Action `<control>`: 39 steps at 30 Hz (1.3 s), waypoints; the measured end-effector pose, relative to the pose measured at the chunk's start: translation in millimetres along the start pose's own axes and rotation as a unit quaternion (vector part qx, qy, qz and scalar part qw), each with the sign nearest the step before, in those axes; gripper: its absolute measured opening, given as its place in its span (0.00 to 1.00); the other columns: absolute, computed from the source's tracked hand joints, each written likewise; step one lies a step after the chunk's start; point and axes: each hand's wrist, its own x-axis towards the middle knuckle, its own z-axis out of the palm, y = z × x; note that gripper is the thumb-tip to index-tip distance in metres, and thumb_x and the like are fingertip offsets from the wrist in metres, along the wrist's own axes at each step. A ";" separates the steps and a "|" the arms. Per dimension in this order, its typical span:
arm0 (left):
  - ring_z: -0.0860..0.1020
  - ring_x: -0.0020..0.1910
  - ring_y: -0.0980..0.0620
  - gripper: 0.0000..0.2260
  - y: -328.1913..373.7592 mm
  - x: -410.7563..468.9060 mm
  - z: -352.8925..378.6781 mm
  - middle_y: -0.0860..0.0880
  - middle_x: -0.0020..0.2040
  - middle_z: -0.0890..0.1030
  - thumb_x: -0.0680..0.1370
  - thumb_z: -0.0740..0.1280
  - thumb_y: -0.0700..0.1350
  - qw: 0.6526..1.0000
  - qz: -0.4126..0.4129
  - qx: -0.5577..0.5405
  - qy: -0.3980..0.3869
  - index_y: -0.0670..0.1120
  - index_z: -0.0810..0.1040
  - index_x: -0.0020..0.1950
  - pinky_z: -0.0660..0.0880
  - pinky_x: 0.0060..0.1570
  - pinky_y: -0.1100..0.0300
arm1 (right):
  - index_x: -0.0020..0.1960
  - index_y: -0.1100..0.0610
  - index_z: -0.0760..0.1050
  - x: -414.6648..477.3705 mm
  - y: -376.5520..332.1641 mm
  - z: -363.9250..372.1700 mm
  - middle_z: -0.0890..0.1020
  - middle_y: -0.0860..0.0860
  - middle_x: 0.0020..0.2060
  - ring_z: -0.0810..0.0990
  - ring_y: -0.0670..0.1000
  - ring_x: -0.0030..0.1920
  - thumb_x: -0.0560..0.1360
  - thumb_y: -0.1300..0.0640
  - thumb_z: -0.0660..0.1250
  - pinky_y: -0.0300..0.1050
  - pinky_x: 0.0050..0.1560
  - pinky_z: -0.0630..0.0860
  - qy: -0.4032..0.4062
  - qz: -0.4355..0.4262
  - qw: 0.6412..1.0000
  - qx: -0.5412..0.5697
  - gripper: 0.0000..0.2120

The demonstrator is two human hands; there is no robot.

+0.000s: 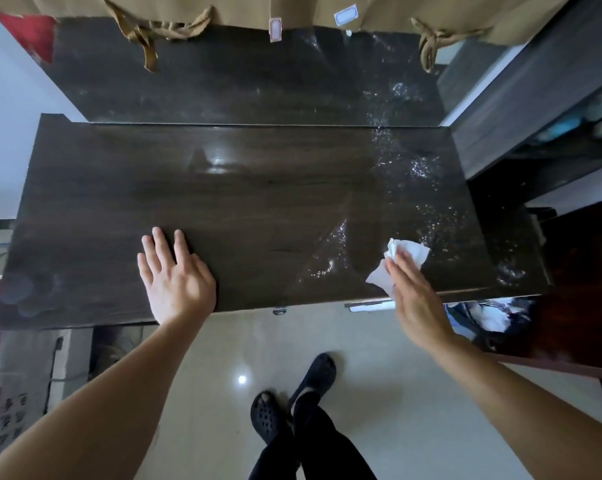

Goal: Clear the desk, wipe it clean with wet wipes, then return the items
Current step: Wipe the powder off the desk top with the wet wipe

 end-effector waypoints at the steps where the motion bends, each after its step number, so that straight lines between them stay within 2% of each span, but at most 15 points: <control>1: 0.51 0.76 0.39 0.23 -0.2 0.5 -0.2 0.38 0.77 0.56 0.80 0.53 0.46 1.000 -0.001 -0.003 0.004 0.42 0.62 0.74 0.48 0.75 0.45 | 0.70 0.67 0.64 0.1 -8.6 8.5 0.61 0.62 0.73 0.57 0.58 0.74 0.76 0.70 0.57 0.57 0.70 0.61 0.025 0.034 0.999 -0.009 0.23; 3: 0.53 0.76 0.39 0.24 -0.5 0.2 0.2 0.37 0.76 0.58 0.78 0.51 0.47 1.000 -0.003 -0.009 0.015 0.41 0.64 0.73 0.49 0.74 0.45 | 0.70 0.68 0.63 -6.3 -47.7 34.9 0.61 0.64 0.73 0.55 0.59 0.75 0.73 0.75 0.60 0.57 0.71 0.59 0.056 0.050 0.997 -0.009 0.26; 6: 0.54 0.75 0.38 0.24 -1.3 -0.5 0.8 0.37 0.75 0.59 0.77 0.52 0.47 1.000 0.002 -0.013 0.027 0.41 0.66 0.72 0.50 0.74 0.45 | 0.71 0.67 0.63 -23.4 -104.2 63.5 0.61 0.62 0.73 0.55 0.58 0.75 0.73 0.75 0.60 0.53 0.73 0.57 0.027 -0.049 0.998 0.010 0.27; 9: 0.55 0.75 0.38 0.24 -1.1 0.1 0.5 0.37 0.75 0.60 0.77 0.53 0.46 0.999 0.003 -0.017 0.031 0.41 0.66 0.72 0.51 0.74 0.44 | 0.71 0.66 0.64 -16.9 -83.3 46.0 0.62 0.61 0.73 0.57 0.57 0.75 0.76 0.71 0.59 0.51 0.73 0.57 -0.015 -0.109 0.994 0.011 0.23; 14: 0.54 0.75 0.39 0.25 -2.2 1.2 1.0 0.37 0.75 0.59 0.77 0.52 0.47 1.000 -0.001 -0.009 0.026 0.41 0.66 0.72 0.50 0.74 0.45 | 0.67 0.70 0.65 63.7 -7.3 10.1 0.66 0.67 0.68 0.63 0.66 0.70 0.73 0.72 0.60 0.61 0.67 0.65 0.018 0.009 0.999 -0.048 0.22; 17: 0.54 0.76 0.39 0.24 -2.3 1.7 1.5 0.38 0.76 0.59 0.77 0.52 0.47 1.000 0.000 -0.005 0.023 0.41 0.65 0.73 0.49 0.74 0.45 | 0.66 0.67 0.64 101.8 -27.5 17.8 0.64 0.66 0.68 0.60 0.66 0.71 0.71 0.71 0.56 0.60 0.68 0.63 0.030 0.036 0.996 -0.069 0.22; 21: 0.53 0.76 0.39 0.24 -2.2 1.0 0.7 0.38 0.76 0.58 0.78 0.52 0.47 1.000 0.002 -0.001 0.019 0.41 0.65 0.73 0.50 0.74 0.45 | 0.73 0.67 0.60 23.3 -89.2 45.7 0.59 0.62 0.74 0.52 0.59 0.76 0.74 0.72 0.59 0.56 0.73 0.56 -0.032 -0.094 0.995 -0.020 0.27; 24: 0.53 0.76 0.40 0.24 -1.7 0.9 0.8 0.38 0.76 0.58 0.78 0.51 0.47 1.000 -0.001 0.002 0.017 0.41 0.64 0.73 0.50 0.74 0.45 | 0.73 0.63 0.60 10.7 -80.3 41.1 0.58 0.58 0.75 0.53 0.56 0.76 0.79 0.63 0.58 0.51 0.74 0.54 -0.065 -0.177 0.982 -0.016 0.23; 26: 0.53 0.76 0.40 0.24 -2.1 1.8 1.8 0.38 0.76 0.58 0.78 0.51 0.47 1.000 0.000 0.006 0.018 0.41 0.64 0.73 0.50 0.74 0.45 | 0.71 0.64 0.64 49.7 -53.8 33.6 0.63 0.60 0.72 0.58 0.59 0.74 0.77 0.63 0.61 0.54 0.72 0.60 -0.046 -0.151 0.987 -0.026 0.22; 28: 0.54 0.76 0.39 0.24 -2.5 2.2 2.8 0.38 0.76 0.59 0.78 0.52 0.47 1.000 -0.002 0.006 0.021 0.41 0.65 0.73 0.50 0.74 0.44 | 0.69 0.68 0.65 104.2 -26.0 22.7 0.66 0.65 0.69 0.62 0.64 0.72 0.76 0.64 0.56 0.60 0.69 0.64 -0.012 -0.082 0.995 -0.055 0.22; 30: 0.54 0.75 0.39 0.24 -2.4 1.3 3.3 0.37 0.75 0.59 0.78 0.52 0.46 1.000 0.004 0.008 0.027 0.41 0.66 0.72 0.50 0.74 0.44 | 0.70 0.69 0.62 151.9 -12.0 12.4 0.64 0.66 0.70 0.60 0.66 0.72 0.77 0.62 0.53 0.61 0.69 0.62 -0.007 -0.002 0.997 -0.078 0.22; 32: 0.55 0.75 0.39 0.24 -3.0 1.8 3.9 0.37 0.75 0.60 0.78 0.52 0.46 0.999 0.006 0.007 0.032 0.40 0.66 0.72 0.50 0.74 0.44 | 0.69 0.69 0.62 166.9 -25.2 15.7 0.63 0.65 0.70 0.58 0.65 0.73 0.75 0.66 0.58 0.60 0.70 0.61 0.010 0.012 0.997 -0.081 0.23; 35: 0.55 0.75 0.39 0.23 -3.2 1.6 3.6 0.37 0.75 0.60 0.78 0.52 0.47 0.999 0.006 0.003 0.033 0.41 0.66 0.72 0.51 0.74 0.44 | 0.69 0.69 0.65 108.0 -75.0 38.0 0.66 0.64 0.70 0.60 0.62 0.73 0.74 0.68 0.57 0.56 0.72 0.59 -0.003 -0.097 0.995 -0.030 0.22; 37: 0.55 0.75 0.39 0.23 -2.7 1.7 3.3 0.37 0.75 0.60 0.78 0.52 0.46 1.000 0.005 0.003 0.031 0.41 0.66 0.72 0.52 0.74 0.43 | 0.72 0.65 0.63 52.7 -95.6 45.1 0.61 0.59 0.73 0.55 0.57 0.75 0.78 0.65 0.55 0.51 0.74 0.54 -0.065 -0.174 0.983 -0.015 0.22; 39: 0.55 0.75 0.39 0.23 -2.6 1.4 2.6 0.37 0.75 0.60 0.78 0.53 0.46 1.000 0.006 0.003 0.031 0.40 0.66 0.72 0.52 0.74 0.43 | 0.73 0.62 0.61 35.8 -83.3 42.0 0.59 0.56 0.75 0.53 0.55 0.76 0.78 0.64 0.58 0.52 0.74 0.55 -0.069 -0.201 0.977 -0.034 0.24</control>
